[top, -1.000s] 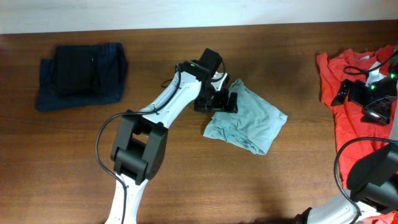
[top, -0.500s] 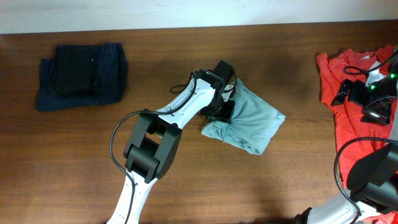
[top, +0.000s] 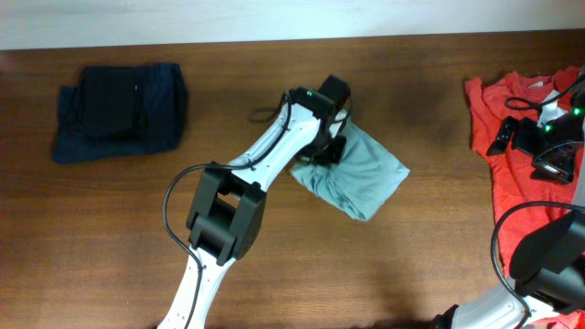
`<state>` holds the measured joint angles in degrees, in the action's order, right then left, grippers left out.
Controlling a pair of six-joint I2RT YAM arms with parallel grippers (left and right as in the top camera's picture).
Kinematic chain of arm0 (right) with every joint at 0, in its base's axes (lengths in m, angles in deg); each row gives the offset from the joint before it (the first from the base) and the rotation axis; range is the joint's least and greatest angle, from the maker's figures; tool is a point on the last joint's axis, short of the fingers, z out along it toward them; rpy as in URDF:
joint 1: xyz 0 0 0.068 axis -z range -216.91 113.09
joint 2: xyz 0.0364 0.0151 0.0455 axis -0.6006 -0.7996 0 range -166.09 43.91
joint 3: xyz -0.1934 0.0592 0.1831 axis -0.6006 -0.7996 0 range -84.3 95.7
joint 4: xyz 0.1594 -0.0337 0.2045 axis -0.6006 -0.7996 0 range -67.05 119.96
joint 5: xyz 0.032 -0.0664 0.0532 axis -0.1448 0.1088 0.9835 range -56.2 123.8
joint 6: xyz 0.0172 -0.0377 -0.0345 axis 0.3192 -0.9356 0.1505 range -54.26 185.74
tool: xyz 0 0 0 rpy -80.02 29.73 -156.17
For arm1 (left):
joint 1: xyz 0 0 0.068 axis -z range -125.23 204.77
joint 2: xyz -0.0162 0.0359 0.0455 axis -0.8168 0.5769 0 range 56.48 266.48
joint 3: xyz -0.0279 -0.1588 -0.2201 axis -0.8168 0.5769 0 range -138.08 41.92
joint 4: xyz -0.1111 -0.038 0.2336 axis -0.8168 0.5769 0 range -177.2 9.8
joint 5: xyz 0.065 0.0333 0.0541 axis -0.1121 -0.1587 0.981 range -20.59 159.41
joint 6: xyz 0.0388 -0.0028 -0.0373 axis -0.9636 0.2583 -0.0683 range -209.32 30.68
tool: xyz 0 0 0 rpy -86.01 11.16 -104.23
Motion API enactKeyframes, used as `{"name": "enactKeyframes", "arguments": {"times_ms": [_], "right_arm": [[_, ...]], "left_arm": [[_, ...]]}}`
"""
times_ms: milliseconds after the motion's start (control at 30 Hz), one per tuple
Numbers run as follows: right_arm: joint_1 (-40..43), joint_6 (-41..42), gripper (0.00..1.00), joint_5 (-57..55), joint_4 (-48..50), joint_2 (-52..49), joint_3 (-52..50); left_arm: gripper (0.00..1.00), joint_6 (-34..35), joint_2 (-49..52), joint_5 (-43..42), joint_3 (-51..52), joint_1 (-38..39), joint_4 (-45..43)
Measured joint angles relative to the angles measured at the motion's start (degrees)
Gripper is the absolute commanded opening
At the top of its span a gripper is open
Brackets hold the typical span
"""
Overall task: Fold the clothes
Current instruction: 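Lift the bundle and carry it left toward the navy garment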
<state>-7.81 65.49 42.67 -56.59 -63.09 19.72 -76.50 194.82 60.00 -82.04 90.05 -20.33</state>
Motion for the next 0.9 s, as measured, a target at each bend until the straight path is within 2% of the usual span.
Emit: {"name": "enactKeyframes", "arguments": {"times_ms": [367, 733, 900], "right_arm": [[0.0, 0.02, 0.99, -0.02, 0.0, 0.0, 0.0], [0.0, 0.0, 0.99, -0.02, 0.0, 0.0, 0.0], [0.0, 0.04, 0.99, 0.0, -0.02, 0.0, 0.0]], "left_arm": [[0.0, -3.04, 0.0, 7.96, -15.52, -2.16, 2.8], [0.0, -3.87, 0.0, 10.27, -24.79, -13.18, 3.82], [0.0, -3.61, 0.0, 10.34, -28.37, -19.43, 0.87]]}}
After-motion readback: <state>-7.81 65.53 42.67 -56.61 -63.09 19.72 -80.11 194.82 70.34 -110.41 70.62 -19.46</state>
